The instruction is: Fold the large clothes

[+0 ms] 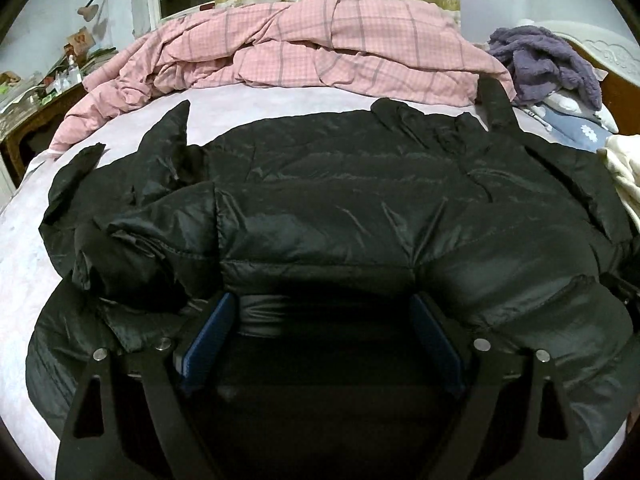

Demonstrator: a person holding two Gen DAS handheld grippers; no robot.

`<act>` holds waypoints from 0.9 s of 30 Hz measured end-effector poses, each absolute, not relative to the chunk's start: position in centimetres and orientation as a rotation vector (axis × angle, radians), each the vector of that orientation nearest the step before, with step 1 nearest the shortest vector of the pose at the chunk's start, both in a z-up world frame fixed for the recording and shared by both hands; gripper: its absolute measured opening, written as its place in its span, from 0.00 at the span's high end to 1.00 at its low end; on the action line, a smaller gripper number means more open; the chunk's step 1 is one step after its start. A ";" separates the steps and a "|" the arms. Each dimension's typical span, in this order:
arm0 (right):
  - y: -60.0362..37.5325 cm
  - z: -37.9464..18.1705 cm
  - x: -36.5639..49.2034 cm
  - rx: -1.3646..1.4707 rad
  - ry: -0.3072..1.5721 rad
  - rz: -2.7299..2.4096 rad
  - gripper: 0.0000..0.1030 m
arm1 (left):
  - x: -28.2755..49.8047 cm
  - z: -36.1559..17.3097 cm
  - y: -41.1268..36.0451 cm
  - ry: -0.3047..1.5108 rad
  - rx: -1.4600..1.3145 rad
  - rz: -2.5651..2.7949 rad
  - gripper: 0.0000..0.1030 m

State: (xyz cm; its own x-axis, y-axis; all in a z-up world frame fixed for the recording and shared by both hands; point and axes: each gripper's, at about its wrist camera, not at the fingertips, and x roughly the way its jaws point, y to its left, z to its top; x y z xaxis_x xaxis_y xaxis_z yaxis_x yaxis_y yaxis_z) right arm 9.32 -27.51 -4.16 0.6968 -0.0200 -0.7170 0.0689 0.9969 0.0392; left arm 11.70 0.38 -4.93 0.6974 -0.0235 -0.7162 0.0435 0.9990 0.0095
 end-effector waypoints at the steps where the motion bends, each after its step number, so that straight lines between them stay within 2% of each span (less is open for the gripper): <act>1: -27.5 -4.2 9.3 0.065 0.800 -0.049 0.14 | 11.7 -4.9 0.4 0.799 0.029 -0.036 0.14; 8: -27.5 -4.2 9.3 0.061 0.813 -0.049 0.14 | 11.5 -4.8 0.5 0.790 0.030 -0.030 0.14; 10: -27.7 -3.9 8.9 0.074 0.801 -0.041 0.14 | 10.6 -4.0 0.8 0.764 -0.018 -0.048 0.19; 15: -28.7 -1.3 3.3 0.108 0.639 -0.040 0.14 | 5.1 -0.3 3.6 0.615 -0.113 -0.153 0.18; 18: -29.2 -0.7 -0.1 0.104 0.587 -0.100 0.14 | 3.7 0.3 5.9 0.595 -0.155 -0.132 0.18; 22: -30.5 -1.7 -3.7 0.196 0.605 -0.092 0.14 | 1.9 0.1 9.1 0.623 -0.238 -0.073 0.19; 27: -33.5 -4.5 -4.9 0.426 0.722 -0.017 0.14 | -1.6 -0.1 8.3 0.585 -0.137 -0.034 0.19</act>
State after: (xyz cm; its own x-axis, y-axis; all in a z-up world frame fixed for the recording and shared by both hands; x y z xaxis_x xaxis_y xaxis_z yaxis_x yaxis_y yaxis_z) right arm -4.93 -33.47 -4.48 0.7539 0.1294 -0.6441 0.1604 0.9144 0.3715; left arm -1.61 8.32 -0.10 0.8335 -0.0707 -0.5480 -0.0073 0.9903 -0.1389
